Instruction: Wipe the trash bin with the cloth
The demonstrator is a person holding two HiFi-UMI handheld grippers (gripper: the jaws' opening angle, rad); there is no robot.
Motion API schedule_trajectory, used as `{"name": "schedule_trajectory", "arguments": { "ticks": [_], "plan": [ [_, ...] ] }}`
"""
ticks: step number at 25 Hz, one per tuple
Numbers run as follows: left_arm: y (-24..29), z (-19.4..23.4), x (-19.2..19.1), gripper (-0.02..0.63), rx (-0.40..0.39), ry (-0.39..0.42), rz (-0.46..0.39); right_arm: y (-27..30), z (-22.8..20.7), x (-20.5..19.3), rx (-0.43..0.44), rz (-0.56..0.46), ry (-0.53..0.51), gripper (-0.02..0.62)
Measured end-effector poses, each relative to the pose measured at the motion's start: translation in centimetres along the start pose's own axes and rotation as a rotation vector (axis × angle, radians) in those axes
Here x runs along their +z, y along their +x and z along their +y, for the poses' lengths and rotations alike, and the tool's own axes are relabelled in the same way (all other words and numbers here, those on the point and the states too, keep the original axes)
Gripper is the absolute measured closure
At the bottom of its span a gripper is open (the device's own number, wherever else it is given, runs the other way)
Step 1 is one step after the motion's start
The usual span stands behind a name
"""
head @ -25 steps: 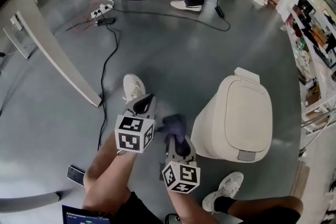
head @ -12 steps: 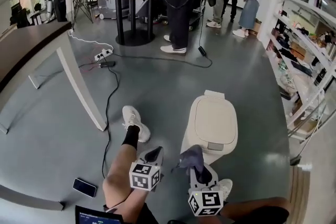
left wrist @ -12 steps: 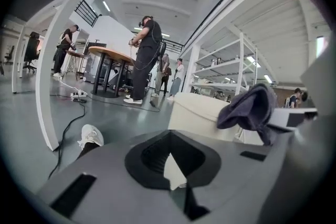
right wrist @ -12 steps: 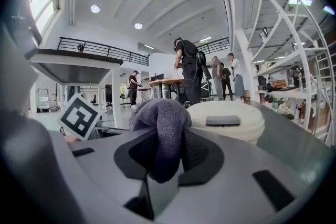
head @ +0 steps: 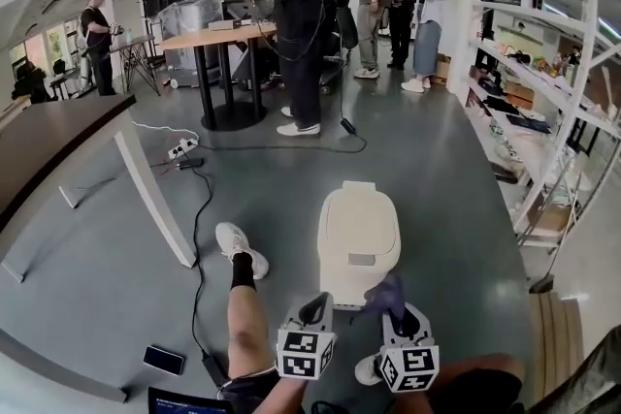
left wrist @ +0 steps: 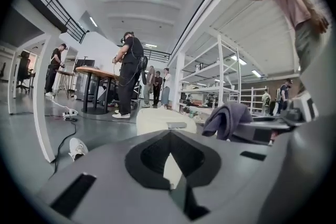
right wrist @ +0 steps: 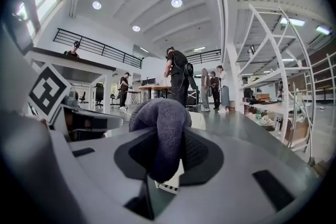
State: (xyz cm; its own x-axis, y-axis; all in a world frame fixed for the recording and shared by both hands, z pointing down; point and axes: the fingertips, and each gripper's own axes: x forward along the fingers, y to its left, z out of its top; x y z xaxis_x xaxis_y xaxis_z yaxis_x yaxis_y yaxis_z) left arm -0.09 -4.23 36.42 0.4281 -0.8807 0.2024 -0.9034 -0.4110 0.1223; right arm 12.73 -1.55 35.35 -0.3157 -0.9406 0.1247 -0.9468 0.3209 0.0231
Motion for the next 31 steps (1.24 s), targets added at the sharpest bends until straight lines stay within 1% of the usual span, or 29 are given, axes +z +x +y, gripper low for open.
{"name": "schedule_trajectory", "arguments": {
  "ticks": [3,8,12,16,20,31],
  "plan": [
    [-0.9,-1.3,0.1,0.609,0.001,0.006,0.001,-1.2,-0.9,-0.5,-0.008,0.015,-0.009,0.506],
    [-1.7,-1.4,-0.7,0.609,0.025,0.007,0.004,-2.5,-1.0,-1.0,-0.015,0.008,-0.042,0.506],
    [-1.6,-1.6,-0.7,0.609,0.029,0.032,0.008,-2.4,-1.1,-0.7,-0.017,-0.010,-0.033,0.506],
    [-1.8,-1.7,-1.4,0.609,0.040,0.042,0.023,-2.4,-0.2,-0.7,-0.002,-0.017,-0.037,0.506],
    [-1.6,-1.7,-1.6,0.609,0.040,0.057,0.021,-1.9,0.2,-0.5,0.004,-0.030,-0.039,0.506],
    [-1.1,-2.1,-2.3,0.609,0.036,0.059,0.041,-1.4,0.3,-0.8,0.006,-0.025,-0.041,0.506]
  ]
}}
